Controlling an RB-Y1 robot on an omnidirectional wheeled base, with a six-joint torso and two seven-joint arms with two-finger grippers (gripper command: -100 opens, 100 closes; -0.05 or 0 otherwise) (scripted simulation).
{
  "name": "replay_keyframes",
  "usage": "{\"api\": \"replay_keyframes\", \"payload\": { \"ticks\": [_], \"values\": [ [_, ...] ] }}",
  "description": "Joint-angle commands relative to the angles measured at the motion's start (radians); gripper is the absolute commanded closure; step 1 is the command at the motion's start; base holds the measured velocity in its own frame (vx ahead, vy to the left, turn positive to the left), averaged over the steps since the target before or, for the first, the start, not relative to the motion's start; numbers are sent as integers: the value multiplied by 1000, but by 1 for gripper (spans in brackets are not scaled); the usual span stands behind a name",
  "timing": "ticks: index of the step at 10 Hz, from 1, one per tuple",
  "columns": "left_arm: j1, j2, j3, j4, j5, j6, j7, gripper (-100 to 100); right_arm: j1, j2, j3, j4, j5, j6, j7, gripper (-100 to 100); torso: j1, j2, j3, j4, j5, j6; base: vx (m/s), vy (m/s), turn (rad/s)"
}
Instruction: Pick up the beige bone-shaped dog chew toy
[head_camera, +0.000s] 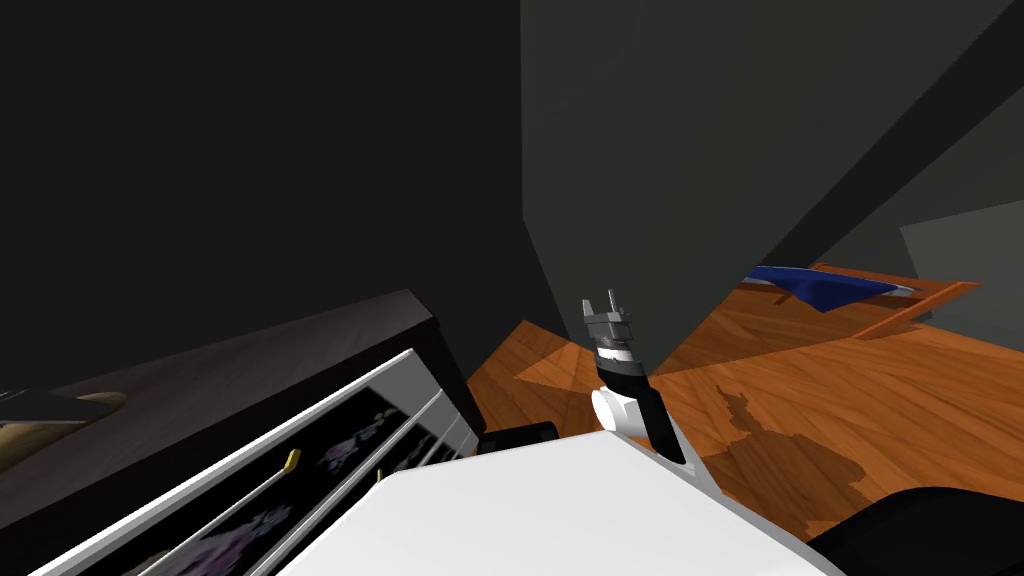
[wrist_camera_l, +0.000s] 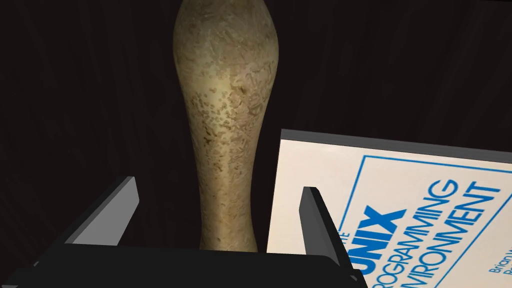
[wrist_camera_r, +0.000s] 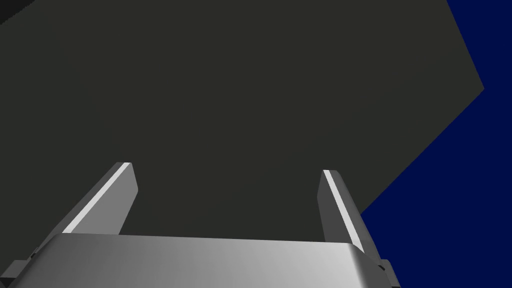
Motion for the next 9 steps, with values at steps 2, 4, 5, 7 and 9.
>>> {"api": "replay_keyframes", "payload": {
  "ticks": [2,4,5,7,9],
  "values": [
    [61,-4,1,40,34,-3,-47,-100,0,0,0,0,0,0,0,0,0,0,0,0,0,0,32,-26,7],
    [127,-10,0,93,89,-4,-103,-100,0,0,0,0,0,0,0,0,1,1,1,0,0,0,38,-27,12],
    [159,-15,-1,130,129,-5,-138,-100,0,0,0,0,0,0,0,0,1,1,1,0,0,0,56,-33,17],
    [207,-15,-1,146,145,-5,-160,-100,0,0,0,0,0,0,0,0,1,1,0,0,0,0,34,-19,4],
    [269,-21,-2,199,200,-6,-216,-100,0,0,0,0,0,0,0,0,1,2,1,0,1,0,38,-25,10]
  ]
}}
